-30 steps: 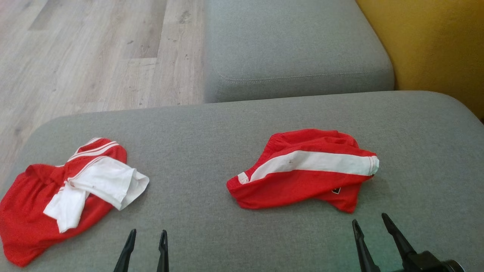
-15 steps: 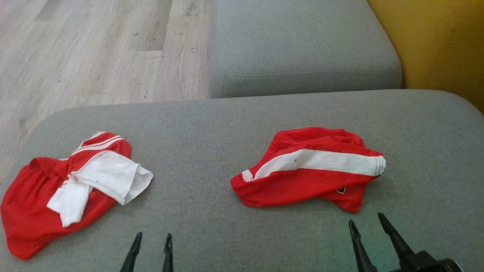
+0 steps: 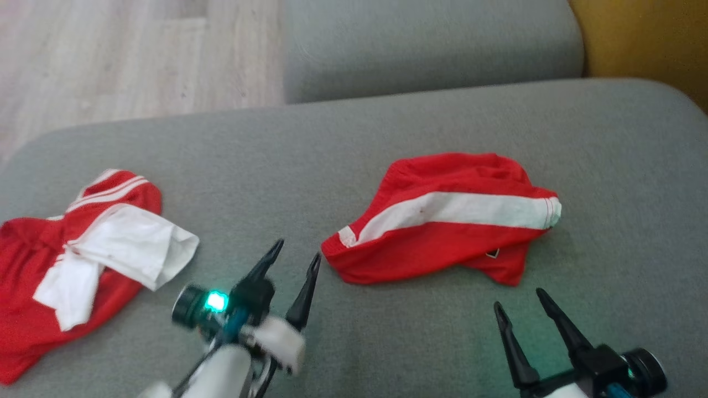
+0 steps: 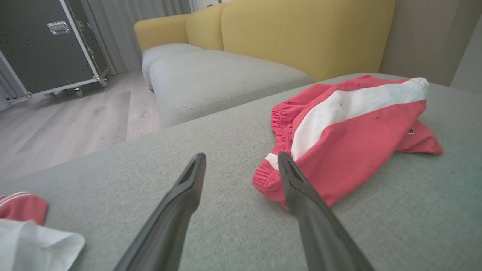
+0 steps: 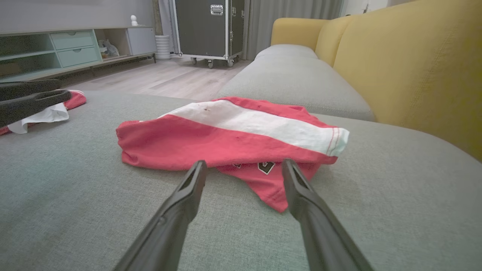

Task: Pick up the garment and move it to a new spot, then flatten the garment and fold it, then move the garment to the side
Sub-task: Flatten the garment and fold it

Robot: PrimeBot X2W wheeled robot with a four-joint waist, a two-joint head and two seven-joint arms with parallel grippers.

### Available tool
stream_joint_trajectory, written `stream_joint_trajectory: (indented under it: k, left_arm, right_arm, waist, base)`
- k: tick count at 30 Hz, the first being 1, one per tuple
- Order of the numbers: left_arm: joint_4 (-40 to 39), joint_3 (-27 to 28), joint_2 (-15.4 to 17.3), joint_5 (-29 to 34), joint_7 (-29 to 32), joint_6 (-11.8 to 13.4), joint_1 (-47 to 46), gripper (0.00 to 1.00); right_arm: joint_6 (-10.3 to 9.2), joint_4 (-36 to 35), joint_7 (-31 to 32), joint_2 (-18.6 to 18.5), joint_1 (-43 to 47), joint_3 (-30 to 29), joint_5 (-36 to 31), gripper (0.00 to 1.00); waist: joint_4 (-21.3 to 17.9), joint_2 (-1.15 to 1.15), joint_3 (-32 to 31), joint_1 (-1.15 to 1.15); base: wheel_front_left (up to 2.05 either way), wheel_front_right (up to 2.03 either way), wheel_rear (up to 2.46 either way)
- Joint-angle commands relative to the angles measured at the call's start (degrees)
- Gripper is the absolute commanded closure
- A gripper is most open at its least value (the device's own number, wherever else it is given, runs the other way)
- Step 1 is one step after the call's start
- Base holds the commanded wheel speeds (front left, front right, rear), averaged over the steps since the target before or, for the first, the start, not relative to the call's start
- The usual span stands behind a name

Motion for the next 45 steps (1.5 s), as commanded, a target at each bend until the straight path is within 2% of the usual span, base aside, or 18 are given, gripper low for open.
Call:
stream_joint_trajectory:
  k: [1,8,15,23,24,25,26,27,33,36,41,45]
  left_arm:
    - [0.1,0.7,-0.1,-1.1,0.4,-0.2,-4.6,0.0]
    - [9.8,-5.7,-0.1,-4.6,2.8,-0.1,-16.6,0.0]
    - [18.7,-11.7,-0.1,-7.4,7.8,-1.6,-21.7,0.0]
    - [22.4,-17.8,-0.1,-8.7,4.3,-2.2,-23.1,0.0]
    - [22.6,-18.5,-0.1,-8.7,3.6,-2.2,-23.2,0.06]
    - [22.8,-19.1,-0.1,-8.8,3.0,-2.2,-23.3,0.38]
    - [23.0,-19.7,-0.1,-8.8,2.4,-2.2,-23.4,0.64]
    - [23.1,-20.1,-0.1,-8.9,1.9,-2.2,-23.5,1.0]
    - [24.3,-21.8,-0.1,-11.2,0.7,-2.2,-23.3,1.0]
    - [22.9,-20.6,-0.1,-14.0,-0.7,-1.9,-22.7,1.0]
    - [16.7,-16.7,-0.1,-20.3,-1.6,-1.3,-19.6,1.0]
    - [5.8,-10.4,-0.1,-24.2,-1.7,-0.3,-14.6,1.0]
  right_arm:
    - [-0.04,-1.4,-0.2,-1.4,-3.0,1.8,-0.2,0.0]
    - [-0.04,-0.9,-0.2,-1.6,-6.0,2.9,-0.4,0.0]
    - [-0.04,-0.7,-0.2,-1.9,-7.1,3.4,-0.5,0.0]
    - [-0.04,-0.5,-0.2,-1.6,-7.1,3.7,-0.3,0.0]
    - [-0.04,-0.4,-0.2,-1.6,-7.0,3.9,-0.3,0.0]
    - [-0.04,-0.4,-0.2,-1.6,-7.0,4.0,-0.3,0.0]
    - [-0.04,-0.4,-0.2,-1.6,-7.0,4.1,-0.3,0.0]
    - [-0.04,-0.4,-0.2,-1.5,-7.0,4.2,-0.3,0.0]
    - [-0.04,-0.1,-0.2,-1.4,-6.6,4.4,-0.4,0.0]
    - [-0.04,-0.1,-0.2,-1.3,-5.8,4.1,-0.4,0.0]
    - [-0.04,-0.1,-0.2,-1.3,-4.5,3.2,-0.2,0.0]
    - [-0.04,0.6,-0.2,-1.3,-3.0,2.8,0.7,0.0]
  waist:
    - [-1.3,0.0,1.7,-0.01]
    - [-4.1,0.0,6.2,-0.01]
    - [-5.9,0.0,7.5,-0.01]
    - [-6.1,0.0,6.8,-0.01]
    - [-6.1,0.0,6.6,-0.01]
    - [-6.2,0.0,6.5,-0.01]
    - [-6.2,0.0,6.4,-0.01]
    - [-6.3,0.0,6.3,-0.01]
    - [-6.4,0.0,5.2,-0.01]
    - [-6.1,0.0,4.2,-0.01]
    - [-5.0,0.0,2.6,-0.01]
    - [-3.0,0.0,1.6,-0.01]
  base:
    - [0.0,0.0,0.0]
    - [0.0,0.0,0.0]
    - [0.0,0.0,0.0]
    - [0.0,0.0,0.0]
    - [0.0,0.0,0.0]
    - [0.0,0.0,0.0]
    - [0.0,0.0,0.0]
    - [0.0,0.0,0.0]
    - [0.0,0.0,0.0]
    - [0.0,0.0,0.0]
    - [0.0,0.0,0.0]
    - [0.0,0.0,0.0]
